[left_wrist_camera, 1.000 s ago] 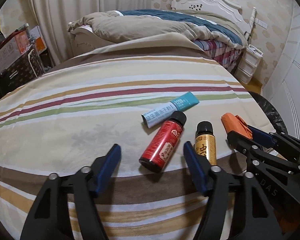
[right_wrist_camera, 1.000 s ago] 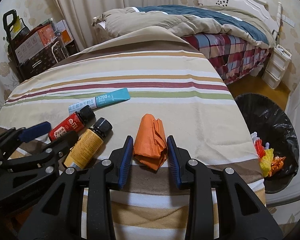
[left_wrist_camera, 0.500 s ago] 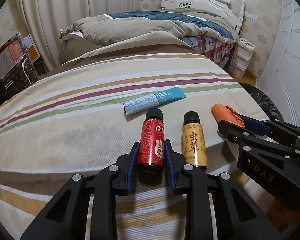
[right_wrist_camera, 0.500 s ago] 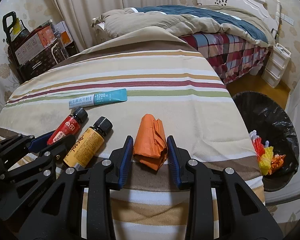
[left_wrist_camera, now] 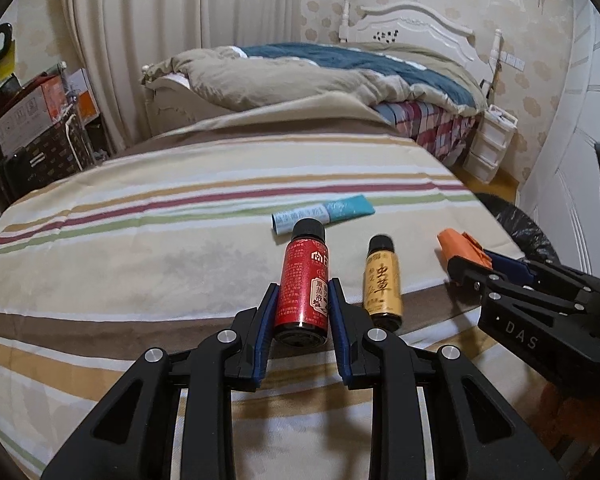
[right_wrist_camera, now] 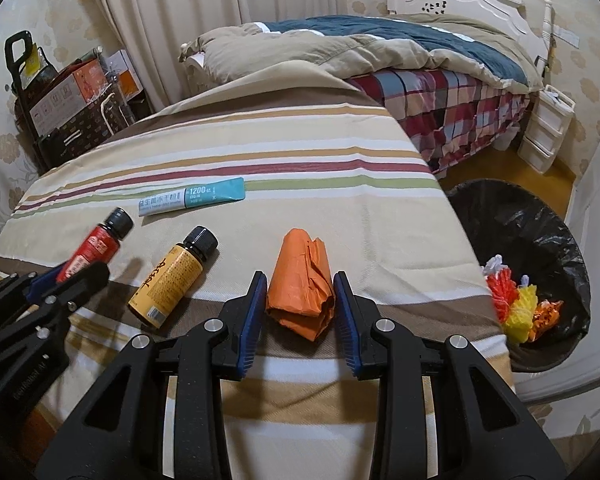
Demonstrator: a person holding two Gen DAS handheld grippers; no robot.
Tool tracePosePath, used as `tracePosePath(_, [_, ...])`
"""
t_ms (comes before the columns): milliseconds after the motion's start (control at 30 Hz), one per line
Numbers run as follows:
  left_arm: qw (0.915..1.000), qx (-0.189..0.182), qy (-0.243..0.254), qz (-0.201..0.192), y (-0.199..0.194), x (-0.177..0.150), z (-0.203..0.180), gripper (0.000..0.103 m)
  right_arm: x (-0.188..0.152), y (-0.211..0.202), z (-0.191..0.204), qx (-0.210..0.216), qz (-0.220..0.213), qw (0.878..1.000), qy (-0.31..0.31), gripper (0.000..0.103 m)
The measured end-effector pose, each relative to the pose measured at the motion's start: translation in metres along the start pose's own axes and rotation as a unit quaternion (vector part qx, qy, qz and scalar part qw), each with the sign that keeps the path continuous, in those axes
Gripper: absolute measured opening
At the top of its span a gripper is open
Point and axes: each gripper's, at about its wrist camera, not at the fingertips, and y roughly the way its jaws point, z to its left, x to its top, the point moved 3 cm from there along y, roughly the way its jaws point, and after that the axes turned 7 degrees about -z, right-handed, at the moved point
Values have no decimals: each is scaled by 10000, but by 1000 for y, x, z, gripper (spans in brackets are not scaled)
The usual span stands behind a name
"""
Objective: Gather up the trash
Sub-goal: 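Hold the red bottle with the left tool while the right tool holds the orange cloth, then carry the red bottle and orange cloth over the black bin and open both tools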
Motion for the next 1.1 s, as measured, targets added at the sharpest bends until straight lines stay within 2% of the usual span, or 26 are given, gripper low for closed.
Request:
tracePosePath(400, [9981, -329, 116, -505, -26, 25, -40, 27, 8, -42, -31, -185, -401, 9988, 213, 33])
tracePosePath(800, [9958, -667, 345, -520, -8, 34, -99, 27, 9, -74, -100, -758, -721, 9924, 649, 33])
tracePosePath(1100, [9927, -916, 632, -456, 15, 39, -154, 27, 7, -76, -155, -1145, -794, 9856, 960, 33])
